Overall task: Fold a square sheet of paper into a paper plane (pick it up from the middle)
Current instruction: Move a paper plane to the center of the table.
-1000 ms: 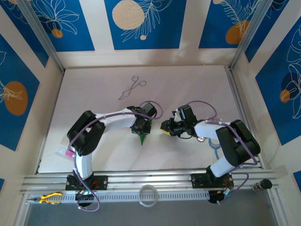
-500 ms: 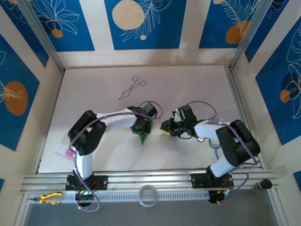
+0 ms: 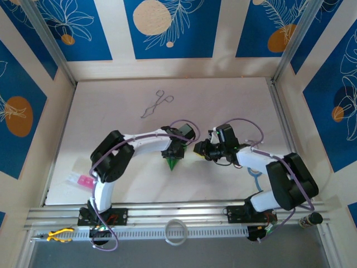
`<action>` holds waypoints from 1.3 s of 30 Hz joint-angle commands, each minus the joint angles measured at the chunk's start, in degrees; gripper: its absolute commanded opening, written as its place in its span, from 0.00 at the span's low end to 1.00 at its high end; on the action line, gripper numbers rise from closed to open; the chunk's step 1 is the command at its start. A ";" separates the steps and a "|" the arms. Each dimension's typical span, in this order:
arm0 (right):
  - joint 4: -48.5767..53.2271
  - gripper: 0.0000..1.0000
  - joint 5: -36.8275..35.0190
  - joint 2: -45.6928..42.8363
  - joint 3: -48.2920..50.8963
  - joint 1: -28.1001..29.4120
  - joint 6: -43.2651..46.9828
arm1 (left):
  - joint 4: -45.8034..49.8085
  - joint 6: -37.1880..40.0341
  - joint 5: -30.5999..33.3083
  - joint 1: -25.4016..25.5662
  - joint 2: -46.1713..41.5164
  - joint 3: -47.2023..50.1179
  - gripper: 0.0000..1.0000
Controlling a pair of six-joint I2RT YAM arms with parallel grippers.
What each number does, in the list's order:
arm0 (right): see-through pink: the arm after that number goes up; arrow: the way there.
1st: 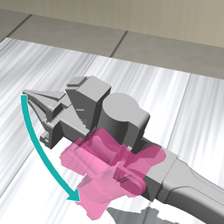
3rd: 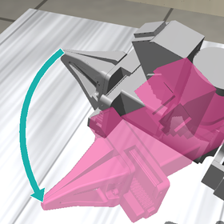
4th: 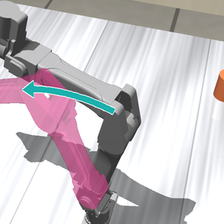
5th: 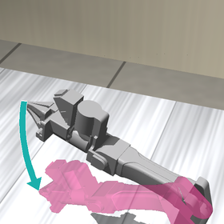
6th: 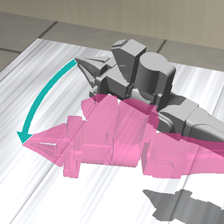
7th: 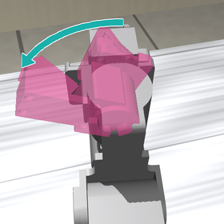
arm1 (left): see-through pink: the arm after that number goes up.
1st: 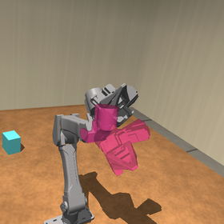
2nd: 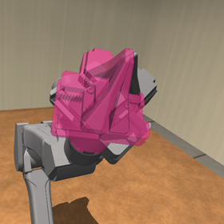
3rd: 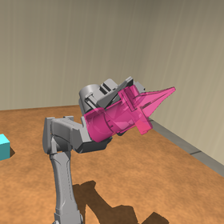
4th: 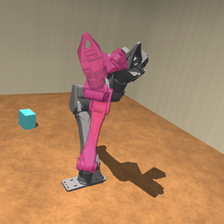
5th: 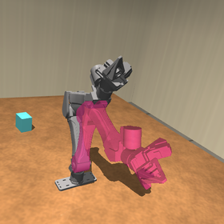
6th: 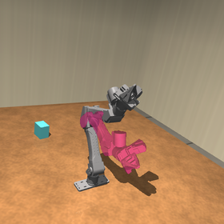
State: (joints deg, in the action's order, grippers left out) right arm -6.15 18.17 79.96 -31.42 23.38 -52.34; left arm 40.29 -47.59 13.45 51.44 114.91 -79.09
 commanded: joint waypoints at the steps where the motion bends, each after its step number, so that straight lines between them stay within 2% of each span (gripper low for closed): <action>1: 3.15 0.29 -0.29 -3.16 1.76 -1.54 1.97 | 4.50 -2.78 2.18 1.02 3.69 -1.30 0.40; 12: 4.25 0.30 2.89 -6.60 4.44 -5.20 3.58 | 2.85 -6.76 -1.46 1.09 4.22 -1.11 0.41; 29: 6.24 0.30 2.31 -9.81 4.35 -5.39 3.47 | 3.38 -7.76 -0.15 1.12 2.01 -1.85 0.44; 39: 9.24 0.30 0.82 -12.16 3.22 -5.83 4.90 | 3.33 -6.31 1.43 1.03 -3.66 -2.51 0.47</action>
State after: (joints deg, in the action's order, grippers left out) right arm 0.54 19.44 69.52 -27.31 17.96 -49.06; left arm 42.70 -54.94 14.63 52.05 114.65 -80.86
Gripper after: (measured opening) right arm 0.302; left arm 0.459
